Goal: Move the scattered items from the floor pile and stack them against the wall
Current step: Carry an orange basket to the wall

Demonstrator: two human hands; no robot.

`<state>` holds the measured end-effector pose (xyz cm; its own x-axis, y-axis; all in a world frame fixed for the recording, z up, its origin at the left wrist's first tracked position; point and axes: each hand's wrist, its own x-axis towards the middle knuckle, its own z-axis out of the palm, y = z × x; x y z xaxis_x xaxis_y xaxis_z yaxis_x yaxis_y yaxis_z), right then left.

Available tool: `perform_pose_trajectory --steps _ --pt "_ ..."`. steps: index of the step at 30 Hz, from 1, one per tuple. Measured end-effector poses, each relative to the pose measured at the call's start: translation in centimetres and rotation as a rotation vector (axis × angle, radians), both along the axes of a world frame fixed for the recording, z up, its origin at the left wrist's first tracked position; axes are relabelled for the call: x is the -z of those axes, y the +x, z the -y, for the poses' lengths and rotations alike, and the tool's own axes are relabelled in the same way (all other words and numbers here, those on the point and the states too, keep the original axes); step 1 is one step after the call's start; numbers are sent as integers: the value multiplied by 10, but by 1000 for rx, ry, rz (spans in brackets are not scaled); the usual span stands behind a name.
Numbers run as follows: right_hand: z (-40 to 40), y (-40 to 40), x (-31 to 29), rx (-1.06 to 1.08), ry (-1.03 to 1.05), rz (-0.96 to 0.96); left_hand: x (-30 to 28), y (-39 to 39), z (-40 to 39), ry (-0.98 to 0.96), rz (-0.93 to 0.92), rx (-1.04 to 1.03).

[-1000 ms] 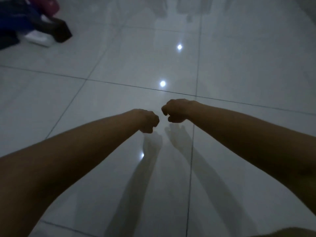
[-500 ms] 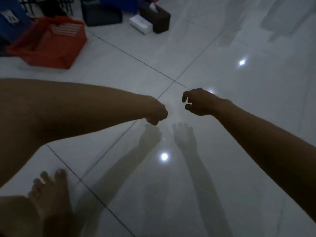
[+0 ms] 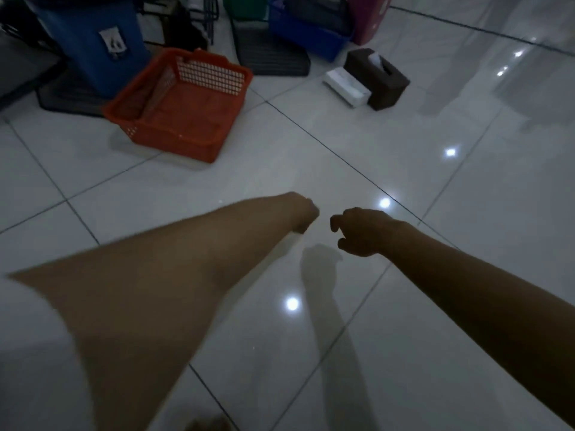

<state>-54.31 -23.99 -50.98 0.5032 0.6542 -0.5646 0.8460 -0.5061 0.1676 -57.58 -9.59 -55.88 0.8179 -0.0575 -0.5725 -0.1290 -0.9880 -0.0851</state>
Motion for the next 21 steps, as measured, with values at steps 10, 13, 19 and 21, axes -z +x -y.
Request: perform_pose_trajectory --steps 10,13,19,21 --pt "-127 -4 74 -130 204 -76 14 -16 -165 -187 461 -417" --pt "-145 -6 86 -157 197 -110 27 -44 -191 -92 577 -483" --pt "-178 -20 88 -153 324 -111 33 -68 -202 180 446 -886" --pt "-181 -25 88 -162 356 -75 33 -70 -206 167 421 -851"
